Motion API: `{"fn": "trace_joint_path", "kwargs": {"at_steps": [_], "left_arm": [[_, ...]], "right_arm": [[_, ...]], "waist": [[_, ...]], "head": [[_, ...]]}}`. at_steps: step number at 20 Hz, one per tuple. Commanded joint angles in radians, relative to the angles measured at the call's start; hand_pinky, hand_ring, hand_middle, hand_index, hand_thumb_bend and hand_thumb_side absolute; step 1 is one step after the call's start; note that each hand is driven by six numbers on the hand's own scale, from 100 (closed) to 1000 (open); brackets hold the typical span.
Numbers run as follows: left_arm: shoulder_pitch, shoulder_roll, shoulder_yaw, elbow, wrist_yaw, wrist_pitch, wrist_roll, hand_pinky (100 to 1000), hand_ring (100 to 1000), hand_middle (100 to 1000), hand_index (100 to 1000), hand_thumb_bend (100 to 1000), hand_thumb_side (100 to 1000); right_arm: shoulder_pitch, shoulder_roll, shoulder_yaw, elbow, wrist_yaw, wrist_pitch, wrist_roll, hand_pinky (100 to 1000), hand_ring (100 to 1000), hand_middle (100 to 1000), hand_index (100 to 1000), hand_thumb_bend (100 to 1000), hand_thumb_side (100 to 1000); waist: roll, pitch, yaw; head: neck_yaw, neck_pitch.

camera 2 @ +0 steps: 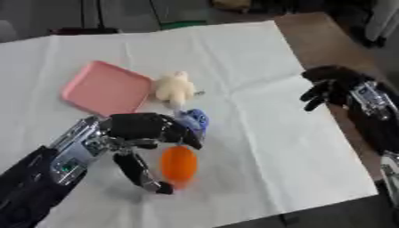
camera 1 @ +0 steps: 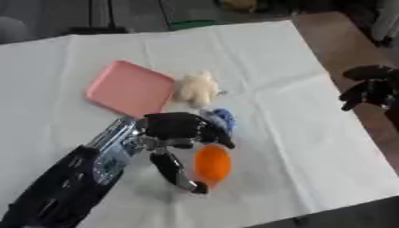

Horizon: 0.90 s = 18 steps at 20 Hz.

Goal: Pick up objects on the table and place them in the box.

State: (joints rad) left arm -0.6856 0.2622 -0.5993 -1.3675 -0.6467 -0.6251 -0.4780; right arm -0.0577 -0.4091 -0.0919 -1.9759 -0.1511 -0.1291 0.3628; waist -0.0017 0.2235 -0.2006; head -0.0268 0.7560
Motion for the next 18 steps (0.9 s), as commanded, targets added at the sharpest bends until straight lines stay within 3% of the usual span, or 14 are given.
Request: {"fn": "trace_joint_path", "kwargs": {"at_steps": [1,2,3,12,15,18], "left_arm": [[-0.012,-0.003,0.013,-0.006,-0.014,-0.15,-0.121,733,697,741,885,380,325],[-0.012,-0.004,0.015,-0.005,-0.015,-0.143,-0.103,733,697,741,885,380,325],[-0.012,-0.005,0.015,-0.003,-0.018,-0.135,-0.085,715,675,709,863,310,293],[-0.002,-0.003,0.034,0.009,-0.01,-0.079,0.015,696,652,655,835,238,272],[0.002,0.032,0.081,-0.028,0.021,-0.039,0.037,702,661,666,844,249,239],[0.002,0.1,0.169,-0.081,0.049,0.034,0.076,708,668,681,853,293,206]], "right_arm": [[-0.008,-0.02,-0.007,-0.014,-0.001,-0.003,0.002,536,622,759,754,100,967],[-0.008,-0.02,-0.007,-0.014,-0.001,-0.003,0.002,536,622,759,754,100,967],[-0.008,-0.02,-0.007,-0.014,-0.001,-0.003,0.002,536,621,759,754,100,967],[-0.007,-0.018,-0.008,-0.014,-0.001,-0.004,0.0,536,621,759,754,100,967],[-0.004,-0.019,-0.011,-0.013,0.0,-0.004,-0.003,536,621,759,754,100,967],[-0.002,-0.02,-0.012,-0.012,0.001,-0.004,-0.004,536,621,759,754,100,966]], "waist": [[-0.003,-0.012,-0.001],[-0.003,-0.012,-0.001],[-0.003,-0.012,-0.001],[-0.007,-0.011,0.002],[-0.007,-0.013,0.007],[-0.006,-0.015,0.013]], "head": [[0.0,0.001],[0.0,0.001],[0.0,0.001],[-0.001,0.0],[-0.006,0.002],[-0.012,0.002]]}}
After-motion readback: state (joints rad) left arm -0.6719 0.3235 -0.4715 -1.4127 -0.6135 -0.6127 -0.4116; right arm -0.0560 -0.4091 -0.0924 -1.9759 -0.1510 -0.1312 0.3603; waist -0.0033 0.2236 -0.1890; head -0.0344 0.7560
